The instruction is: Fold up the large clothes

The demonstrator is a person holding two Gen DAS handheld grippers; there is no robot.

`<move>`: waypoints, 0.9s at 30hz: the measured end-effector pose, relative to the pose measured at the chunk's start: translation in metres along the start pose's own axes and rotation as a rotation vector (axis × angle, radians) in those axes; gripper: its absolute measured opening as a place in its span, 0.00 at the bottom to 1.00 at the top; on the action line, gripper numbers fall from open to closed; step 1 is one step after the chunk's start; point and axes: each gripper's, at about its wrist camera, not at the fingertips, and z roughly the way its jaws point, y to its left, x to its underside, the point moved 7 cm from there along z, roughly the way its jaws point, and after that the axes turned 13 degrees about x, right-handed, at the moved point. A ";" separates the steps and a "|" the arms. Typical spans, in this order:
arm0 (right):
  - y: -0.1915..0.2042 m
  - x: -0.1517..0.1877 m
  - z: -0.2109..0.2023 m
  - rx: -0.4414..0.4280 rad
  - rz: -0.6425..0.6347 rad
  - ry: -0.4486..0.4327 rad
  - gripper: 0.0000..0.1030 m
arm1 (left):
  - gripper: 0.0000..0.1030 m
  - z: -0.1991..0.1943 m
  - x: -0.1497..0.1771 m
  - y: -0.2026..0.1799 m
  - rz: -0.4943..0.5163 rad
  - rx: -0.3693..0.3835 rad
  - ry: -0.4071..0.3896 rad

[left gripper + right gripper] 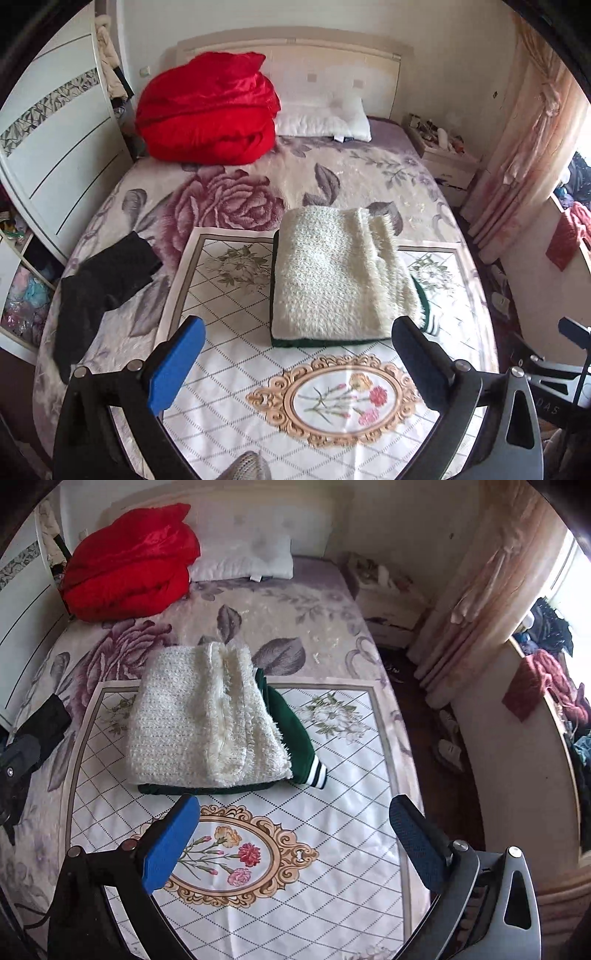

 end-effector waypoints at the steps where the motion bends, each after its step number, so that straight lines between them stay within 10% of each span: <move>1: -0.011 0.002 -0.023 0.006 0.008 -0.018 1.00 | 1.00 -0.019 0.003 -0.004 0.000 -0.010 -0.011; 16: -0.134 0.054 -0.313 -0.015 0.061 -0.261 1.00 | 1.00 -0.252 0.044 -0.058 -0.002 -0.075 -0.134; 27: -0.170 0.089 -0.395 -0.060 0.060 -0.274 1.00 | 1.00 -0.316 0.072 -0.078 0.017 -0.105 -0.099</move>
